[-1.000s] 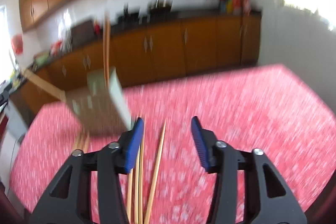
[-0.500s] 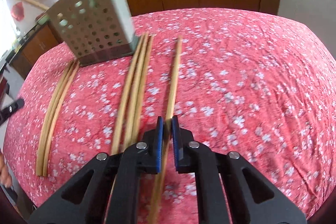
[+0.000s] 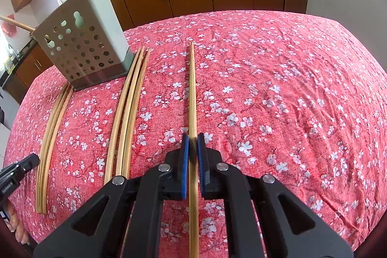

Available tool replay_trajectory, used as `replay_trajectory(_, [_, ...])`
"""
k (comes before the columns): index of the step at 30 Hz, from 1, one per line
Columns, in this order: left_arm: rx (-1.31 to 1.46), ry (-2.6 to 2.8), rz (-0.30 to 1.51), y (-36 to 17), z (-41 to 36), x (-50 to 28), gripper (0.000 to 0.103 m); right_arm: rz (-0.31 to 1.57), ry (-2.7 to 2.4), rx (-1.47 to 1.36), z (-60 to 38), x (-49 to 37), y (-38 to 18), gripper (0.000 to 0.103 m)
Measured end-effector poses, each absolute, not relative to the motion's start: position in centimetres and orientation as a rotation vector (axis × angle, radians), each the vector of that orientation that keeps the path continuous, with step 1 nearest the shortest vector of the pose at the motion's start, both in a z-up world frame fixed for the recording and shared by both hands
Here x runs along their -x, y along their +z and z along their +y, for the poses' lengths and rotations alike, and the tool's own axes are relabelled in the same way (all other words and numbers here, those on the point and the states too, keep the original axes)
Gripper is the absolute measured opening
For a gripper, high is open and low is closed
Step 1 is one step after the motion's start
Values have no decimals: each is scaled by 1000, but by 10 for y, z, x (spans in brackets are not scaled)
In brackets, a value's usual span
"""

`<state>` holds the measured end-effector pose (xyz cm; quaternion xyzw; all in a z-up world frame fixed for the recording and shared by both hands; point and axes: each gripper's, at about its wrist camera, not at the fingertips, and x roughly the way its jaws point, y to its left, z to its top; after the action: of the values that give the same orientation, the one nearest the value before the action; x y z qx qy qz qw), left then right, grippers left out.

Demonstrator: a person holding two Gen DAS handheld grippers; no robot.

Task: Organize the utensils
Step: 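Lower the left gripper onto another chopstick and close while the right gripper grasps one too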

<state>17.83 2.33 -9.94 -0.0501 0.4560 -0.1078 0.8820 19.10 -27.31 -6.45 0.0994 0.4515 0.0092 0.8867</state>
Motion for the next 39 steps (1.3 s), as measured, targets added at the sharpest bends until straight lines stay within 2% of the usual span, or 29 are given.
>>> replay_trajectory(19, [-16, -151, 959, -103, 14, -178, 11, 939, 52, -141, -262, -178, -62, 9])
replay_trajectory(24, [9, -109, 949, -104, 25, -190, 8, 924, 57, -124, -260, -173, -63, 8])
replay_trajectory(33, [100, -69, 938, -105, 58, -239, 8, 908, 35, -118, -265, -205, -63, 8])
replay_trajectory(39, [107, -92, 894, -108, 63, -242, 9, 895, 16, -134, -271, -216, -64, 9])
